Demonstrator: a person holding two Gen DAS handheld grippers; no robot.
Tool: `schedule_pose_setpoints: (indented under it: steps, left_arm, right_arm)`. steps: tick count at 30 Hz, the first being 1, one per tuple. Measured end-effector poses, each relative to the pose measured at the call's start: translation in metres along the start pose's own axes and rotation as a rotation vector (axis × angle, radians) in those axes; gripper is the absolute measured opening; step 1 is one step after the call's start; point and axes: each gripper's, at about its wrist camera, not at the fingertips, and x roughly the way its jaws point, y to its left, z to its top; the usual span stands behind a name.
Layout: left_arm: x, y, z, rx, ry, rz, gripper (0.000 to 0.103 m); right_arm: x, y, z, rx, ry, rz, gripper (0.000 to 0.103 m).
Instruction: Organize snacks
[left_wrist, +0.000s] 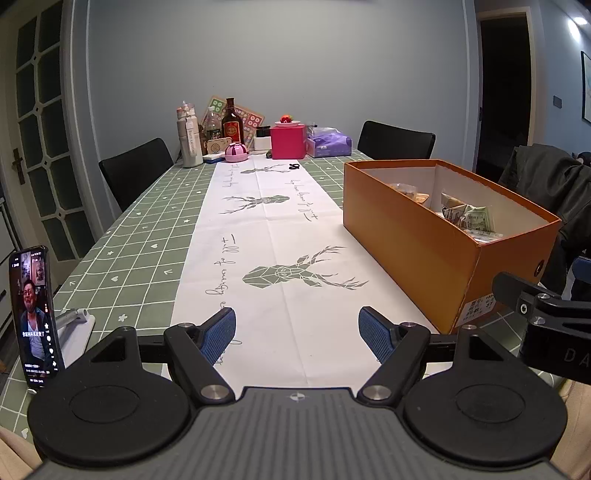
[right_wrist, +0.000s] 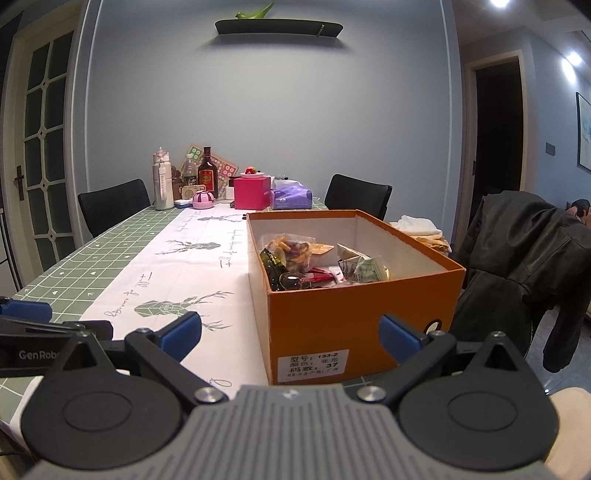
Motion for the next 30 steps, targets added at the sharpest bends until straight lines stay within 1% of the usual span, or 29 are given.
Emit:
schedule_pose_setpoints:
  steps: [11, 15, 30]
  left_arm:
    - [0.0007, -0.0011, -0.0009, 0.005, -0.006, -0.01, 0.089]
    - [-0.0001, -0.0007, -0.0009, 0.002, -0.008, -0.025, 0.089]
    - [-0.0004, -0.0031, 0.0002, 0.006, -0.009, -0.032, 0.089]
  right_arm:
    - [-0.0001, 0.0004, -0.0012, -0.004, -0.004, 0.001, 0.1]
    - [0.0003, 0.0, -0.0014, -0.005, -0.002, 0.007, 0.1]
    - [0.0063, -0.0092, -0.0026, 0.018, 0.035, 0.0, 0.1]
